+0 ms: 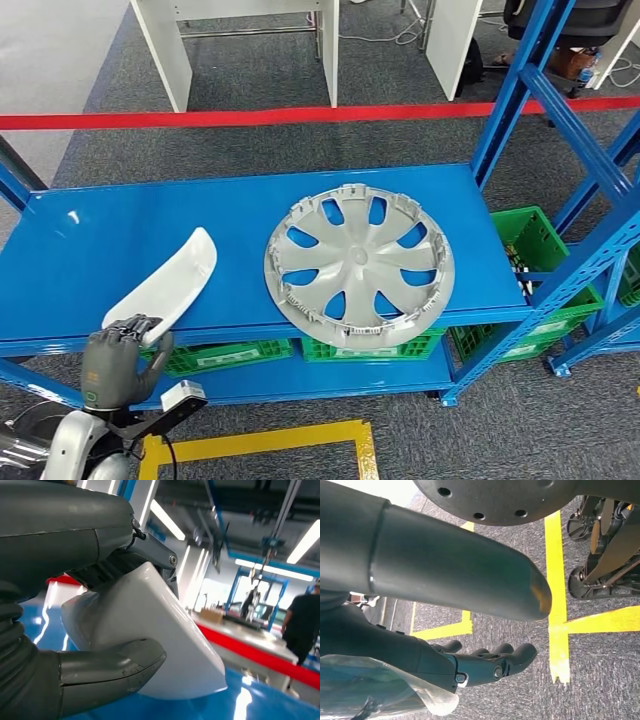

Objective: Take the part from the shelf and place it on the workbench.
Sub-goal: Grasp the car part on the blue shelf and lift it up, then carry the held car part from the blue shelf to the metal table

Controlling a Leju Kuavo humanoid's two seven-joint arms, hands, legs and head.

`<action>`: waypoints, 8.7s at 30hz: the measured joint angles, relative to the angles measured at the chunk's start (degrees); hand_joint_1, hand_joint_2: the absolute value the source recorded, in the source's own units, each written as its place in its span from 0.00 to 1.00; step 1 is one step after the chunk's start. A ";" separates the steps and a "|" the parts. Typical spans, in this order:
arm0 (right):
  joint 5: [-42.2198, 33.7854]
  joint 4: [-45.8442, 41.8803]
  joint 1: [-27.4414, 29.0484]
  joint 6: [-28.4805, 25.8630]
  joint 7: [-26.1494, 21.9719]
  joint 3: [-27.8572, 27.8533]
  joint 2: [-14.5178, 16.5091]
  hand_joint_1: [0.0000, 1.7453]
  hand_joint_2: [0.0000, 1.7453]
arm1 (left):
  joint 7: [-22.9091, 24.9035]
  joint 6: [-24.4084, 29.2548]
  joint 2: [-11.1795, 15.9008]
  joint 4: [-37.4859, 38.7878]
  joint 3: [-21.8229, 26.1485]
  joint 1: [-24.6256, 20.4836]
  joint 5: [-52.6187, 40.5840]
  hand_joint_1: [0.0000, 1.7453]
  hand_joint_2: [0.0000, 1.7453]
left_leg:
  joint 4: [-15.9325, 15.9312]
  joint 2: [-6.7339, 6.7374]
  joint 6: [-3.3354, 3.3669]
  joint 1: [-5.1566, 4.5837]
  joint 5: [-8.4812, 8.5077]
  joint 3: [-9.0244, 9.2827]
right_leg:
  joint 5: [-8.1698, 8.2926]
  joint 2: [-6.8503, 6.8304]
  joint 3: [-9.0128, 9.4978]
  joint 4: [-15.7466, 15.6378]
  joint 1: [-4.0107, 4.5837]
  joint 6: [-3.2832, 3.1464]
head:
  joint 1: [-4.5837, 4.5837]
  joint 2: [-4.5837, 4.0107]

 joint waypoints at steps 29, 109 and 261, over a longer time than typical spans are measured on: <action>-2.27 -0.07 -0.15 -0.07 -0.08 2.09 0.01 0.00 0.00 | 2.68 0.27 3.19 -11.39 3.37 -0.99 -12.47 1.00 1.00 | 0.00 0.00 0.00 0.00 0.00 -0.01 | 0.00 0.01 -0.01 0.00 0.00 0.00 | 0.01 0.00; -3.45 -0.55 -1.17 -1.75 0.13 6.35 2.63 0.00 0.00 | 0.03 0.47 4.92 -17.85 13.00 8.97 -12.03 1.00 1.00 | 10.90 0.60 -1.32 0.67 -5.57 -6.56 | 1.59 -0.24 -2.05 0.37 0.43 -2.04 | 0.13 0.00; -4.91 -1.44 -2.11 -4.54 0.86 11.30 4.88 0.00 0.00 | -7.85 0.49 4.32 -15.45 20.46 10.55 -1.17 1.00 1.00 | -0.51 1.94 1.36 0.01 2.75 -1.98 | 0.89 0.00 0.78 -1.46 1.68 -0.56 | 1.42 0.01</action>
